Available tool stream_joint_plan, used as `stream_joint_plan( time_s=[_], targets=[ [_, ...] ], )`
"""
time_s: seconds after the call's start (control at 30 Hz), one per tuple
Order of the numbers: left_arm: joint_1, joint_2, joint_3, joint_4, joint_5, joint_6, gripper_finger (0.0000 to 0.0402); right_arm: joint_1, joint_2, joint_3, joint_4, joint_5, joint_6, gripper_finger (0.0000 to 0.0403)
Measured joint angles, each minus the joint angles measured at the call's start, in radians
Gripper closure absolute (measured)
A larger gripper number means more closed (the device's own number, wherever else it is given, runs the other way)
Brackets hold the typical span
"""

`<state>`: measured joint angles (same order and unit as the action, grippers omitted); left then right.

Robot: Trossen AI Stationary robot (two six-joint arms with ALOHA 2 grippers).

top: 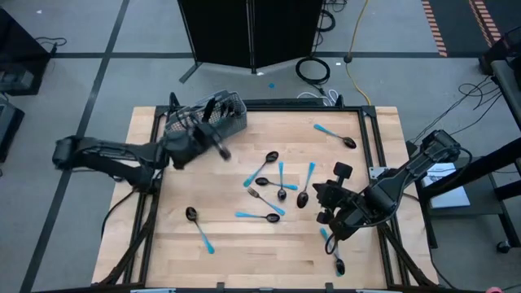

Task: Sort silverware
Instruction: Put the blue fork in the silverware rack

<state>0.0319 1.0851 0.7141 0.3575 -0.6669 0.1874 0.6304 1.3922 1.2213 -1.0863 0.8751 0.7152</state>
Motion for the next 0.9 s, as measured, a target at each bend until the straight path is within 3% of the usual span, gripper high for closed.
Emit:
stream_joint_plan(
  time_s=[0.07, 0.23, 0.43, 0.67, 0.9],
  targets=[
    [0.094, -0.033, -0.070, 0.074, -0.010, -0.028, 0.0401, 0.000, 0.000, 0.000, 0.005, 0.022, -0.013, 0.0403],
    [0.295, -0.005, -0.183, 0.345, 0.113, -0.067, 0.0401, -0.002, 0.000, 0.000, 0.014, 0.043, -0.047, 0.0403],
    [0.449, 0.096, -0.221, 0.466, 0.186, -0.152, 0.0401, -0.003, 0.000, 0.000, 0.018, 0.048, -0.072, 0.0403],
    [0.519, 0.221, -0.221, 0.624, 0.248, -0.156, 0.0401, -0.016, 0.000, 0.000, 0.031, 0.049, -0.076, 0.0403],
    [0.541, 0.307, -0.221, 0.634, 0.248, -0.145, 0.0402, -0.016, 0.000, 0.000, 0.049, 0.041, -0.099, 0.0403]
  ],
)
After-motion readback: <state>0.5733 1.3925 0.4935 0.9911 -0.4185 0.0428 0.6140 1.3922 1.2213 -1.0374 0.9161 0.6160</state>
